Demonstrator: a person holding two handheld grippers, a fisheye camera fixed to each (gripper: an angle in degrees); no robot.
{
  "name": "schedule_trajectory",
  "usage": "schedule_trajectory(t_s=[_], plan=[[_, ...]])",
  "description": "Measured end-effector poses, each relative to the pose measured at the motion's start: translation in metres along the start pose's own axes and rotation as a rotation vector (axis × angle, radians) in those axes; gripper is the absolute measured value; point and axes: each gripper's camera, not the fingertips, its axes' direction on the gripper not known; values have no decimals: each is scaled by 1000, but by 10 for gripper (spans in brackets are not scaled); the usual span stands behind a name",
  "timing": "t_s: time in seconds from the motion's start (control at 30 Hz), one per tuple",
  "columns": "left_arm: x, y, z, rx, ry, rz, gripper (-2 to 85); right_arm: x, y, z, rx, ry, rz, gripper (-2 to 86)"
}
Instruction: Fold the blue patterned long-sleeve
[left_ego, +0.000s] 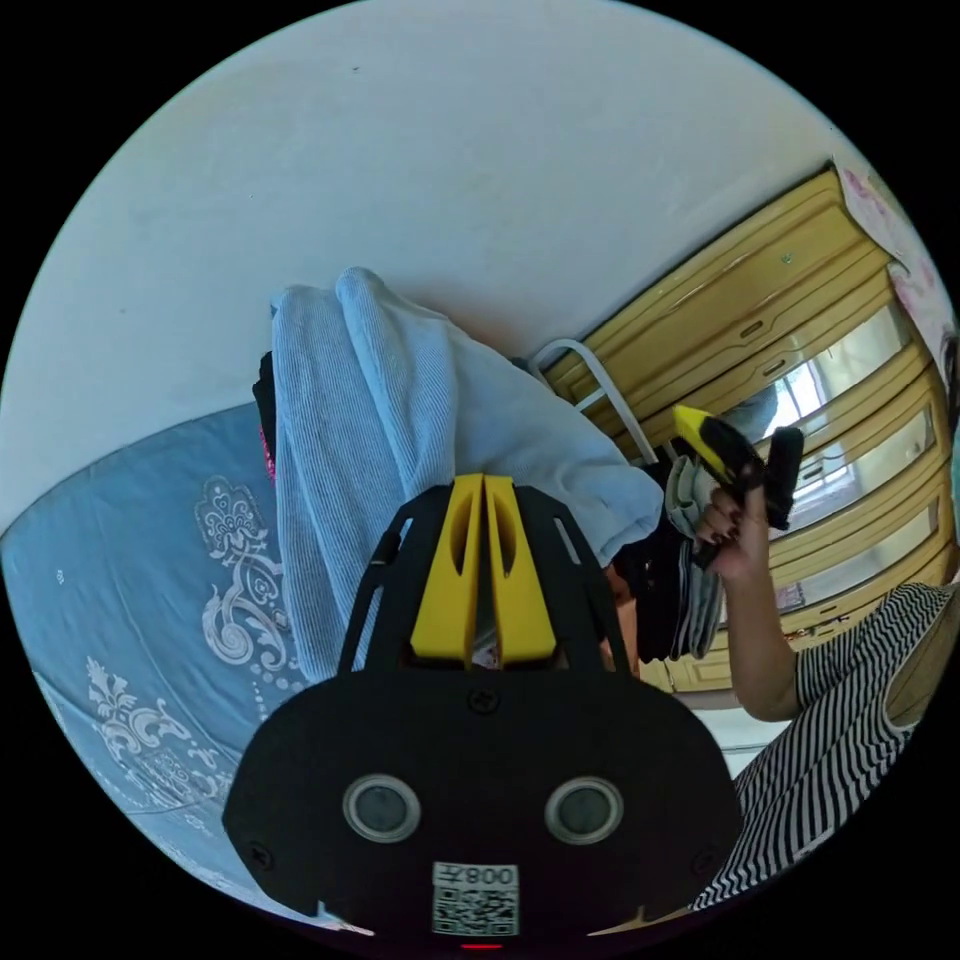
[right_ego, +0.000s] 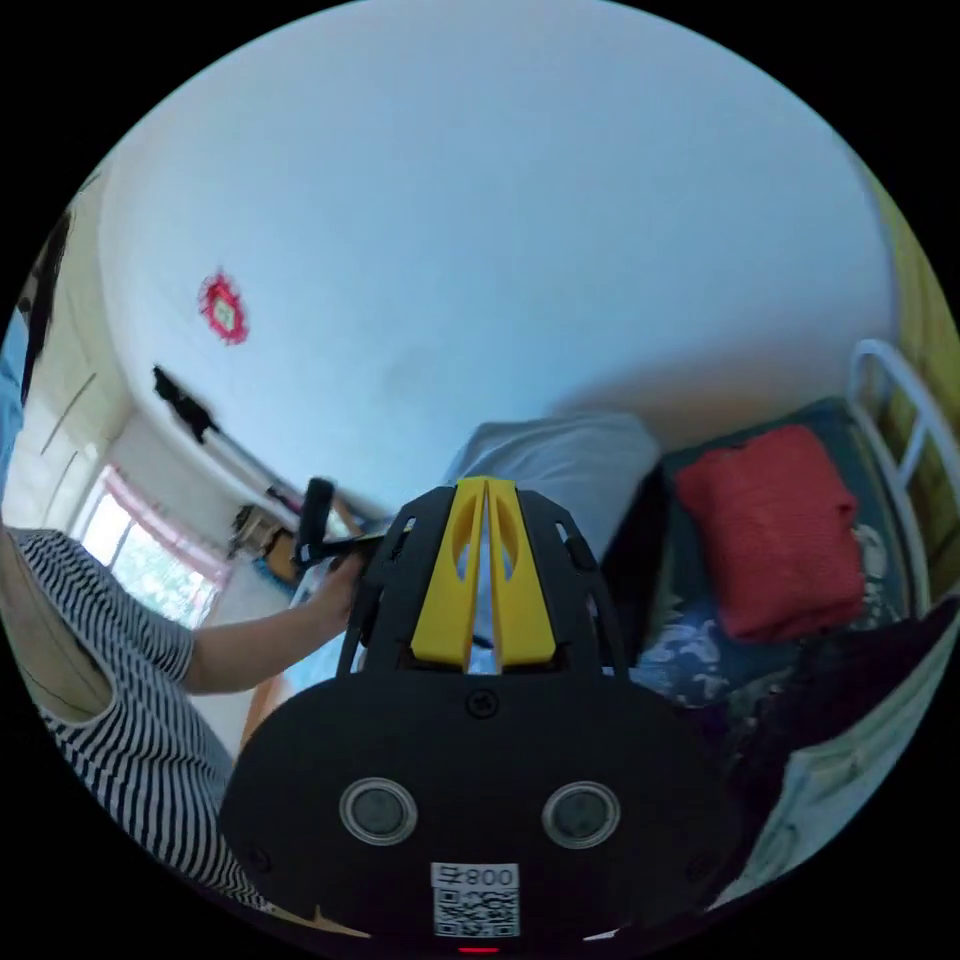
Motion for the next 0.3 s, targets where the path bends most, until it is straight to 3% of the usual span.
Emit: schedule_trajectory(t_s=[0.1, 0.3], plan=[[-3, 8, -18, 70, 35, -7, 8, 62, -9, 30, -46, 218, 80, 36], [-15, 34, -57, 141, 98, 20, 14, 181, -16, 112, -298, 435, 233, 62]])
